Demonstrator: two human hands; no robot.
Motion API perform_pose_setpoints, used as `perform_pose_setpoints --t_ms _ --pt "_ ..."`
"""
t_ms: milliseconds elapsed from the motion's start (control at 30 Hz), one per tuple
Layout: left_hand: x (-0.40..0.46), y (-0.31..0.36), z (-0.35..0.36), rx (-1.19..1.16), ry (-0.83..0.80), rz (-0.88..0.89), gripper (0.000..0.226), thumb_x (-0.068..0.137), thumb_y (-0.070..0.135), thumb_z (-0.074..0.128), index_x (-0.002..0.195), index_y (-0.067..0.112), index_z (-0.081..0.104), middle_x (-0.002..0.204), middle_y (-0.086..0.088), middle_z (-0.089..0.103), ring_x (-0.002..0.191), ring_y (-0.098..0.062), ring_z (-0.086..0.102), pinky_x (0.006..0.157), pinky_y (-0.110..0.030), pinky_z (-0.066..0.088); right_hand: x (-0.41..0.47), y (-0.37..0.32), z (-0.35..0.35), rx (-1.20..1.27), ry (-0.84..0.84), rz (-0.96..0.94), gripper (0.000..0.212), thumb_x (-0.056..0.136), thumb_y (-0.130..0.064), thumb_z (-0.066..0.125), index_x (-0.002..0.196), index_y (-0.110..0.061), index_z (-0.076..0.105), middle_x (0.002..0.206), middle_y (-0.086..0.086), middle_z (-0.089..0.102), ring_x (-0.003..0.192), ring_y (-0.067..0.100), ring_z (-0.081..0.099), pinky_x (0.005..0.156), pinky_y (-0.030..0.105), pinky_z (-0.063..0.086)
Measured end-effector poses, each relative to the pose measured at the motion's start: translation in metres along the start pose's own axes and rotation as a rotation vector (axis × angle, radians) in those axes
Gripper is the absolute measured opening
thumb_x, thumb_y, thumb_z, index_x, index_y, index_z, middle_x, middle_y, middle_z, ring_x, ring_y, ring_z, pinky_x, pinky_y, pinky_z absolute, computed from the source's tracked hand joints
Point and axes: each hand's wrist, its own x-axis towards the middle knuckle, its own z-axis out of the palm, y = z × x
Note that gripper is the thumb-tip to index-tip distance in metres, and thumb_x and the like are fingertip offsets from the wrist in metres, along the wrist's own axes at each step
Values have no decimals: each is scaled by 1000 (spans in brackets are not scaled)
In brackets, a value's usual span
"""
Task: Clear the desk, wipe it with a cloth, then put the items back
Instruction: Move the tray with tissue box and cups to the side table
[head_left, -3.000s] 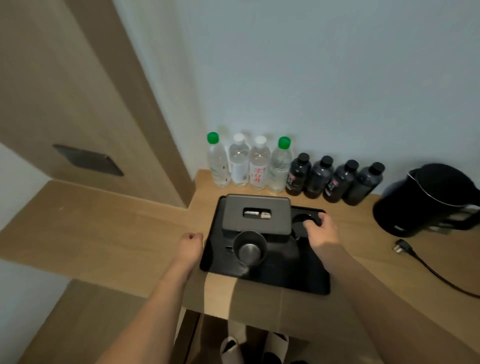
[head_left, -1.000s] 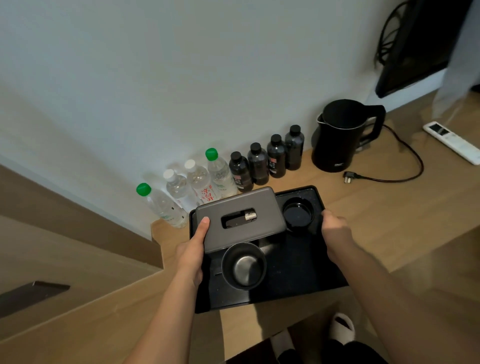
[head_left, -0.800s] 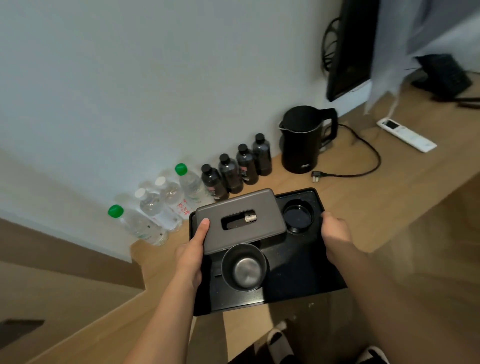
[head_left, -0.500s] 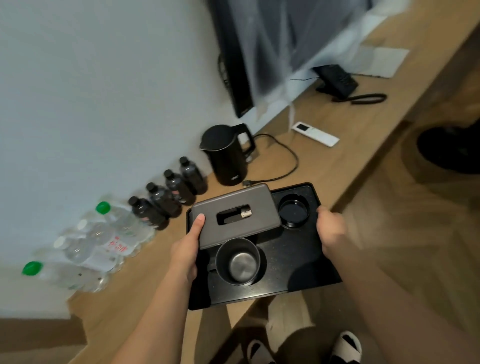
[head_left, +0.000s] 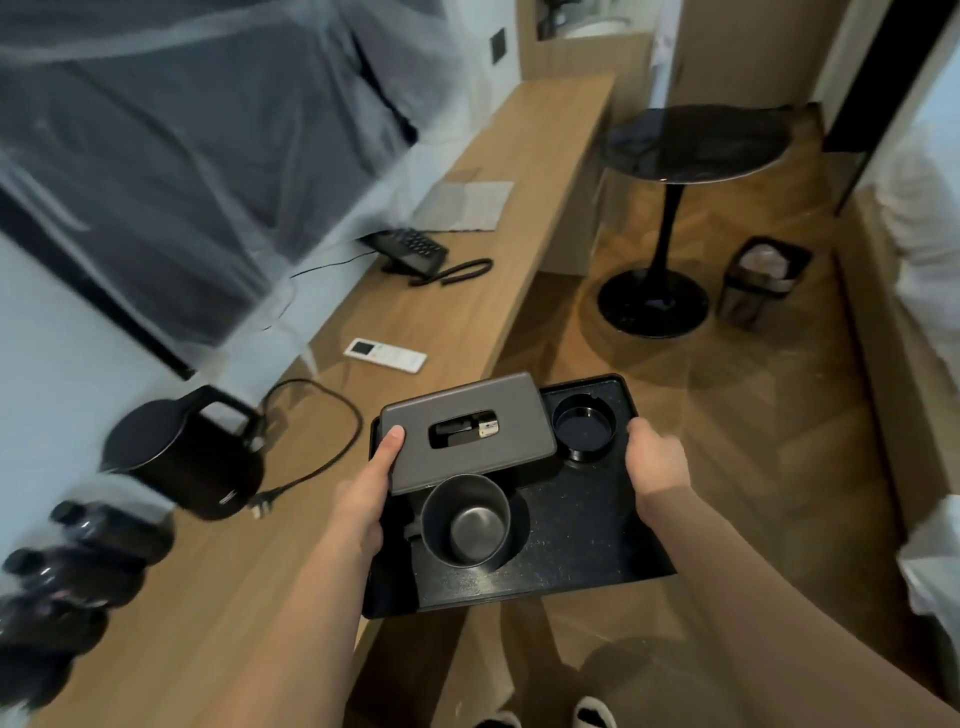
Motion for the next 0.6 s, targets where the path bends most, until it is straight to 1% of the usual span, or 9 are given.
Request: perform_pose_setpoints --t_ms 67,133,233,300,367,433,467,533,600 --pt "9 8 33 22 -49 4 102 34 70 92 114 10 72 99 -11 78 91 -33 75 89 -50 59 16 -12 -22 32 37 22 28 95 -33 46 98 -6 51 80 4 50 80 25 48 83 40 40" --pt "13 19 68 63 -97 -2 98 39 70 91 113 10 72 98 -11 78 91 -33 76 88 -49 59 34 -24 -41 76 66 52 31 96 -36 47 106 -6 47 86 5 49 89 28 49 87 41 41" --pt "22 35 120 105 -119 24 71 62 59 89 107 7 72 93 -11 78 87 -32 75 81 -46 61 60 -42 -65 112 107 62 40 95 -38 47 120 -7 48 94 7 53 101 33 53 95 46 42" --pt "33 46 153 125 -141 23 64 67 56 87 104 7 72 91 -11 78 88 -33 75 81 -46 60 78 -56 -76 143 125 57 48 96 -33 46 134 -3 46 99 7 55 104 33 54 95 46 42" --pt "51 56 186 141 -174 15 67 65 59 87 106 8 72 93 -11 78 89 -32 75 84 -47 60 98 -72 -86 157 144 54 49 96 -27 45 135 3 43 103 9 56 104 31 54 91 44 43" --pt "72 68 219 143 -193 14 77 56 64 89 108 9 72 96 -11 78 89 -32 75 84 -47 60 123 -91 -92 164 184 58 50 97 -26 44 136 6 41 130 18 54 118 35 53 97 46 42" --pt "84 73 236 146 -200 12 85 50 67 91 110 10 72 98 -11 78 90 -32 75 85 -47 60 138 -101 -94 168 202 57 53 97 -25 44 137 8 38 138 22 49 119 35 53 97 46 43" --pt "105 87 270 164 -192 17 97 39 70 92 112 10 70 101 -12 77 92 -33 74 89 -50 59 165 -121 -98 171 217 56 55 97 -24 42 140 9 35 144 25 45 124 38 52 102 49 42" --pt "121 106 304 174 -183 32 84 50 65 91 107 8 69 102 -13 75 94 -33 72 93 -51 57 190 -144 -101 176 229 72 57 98 -23 42 143 9 32 147 26 41 134 43 41 110 55 35"
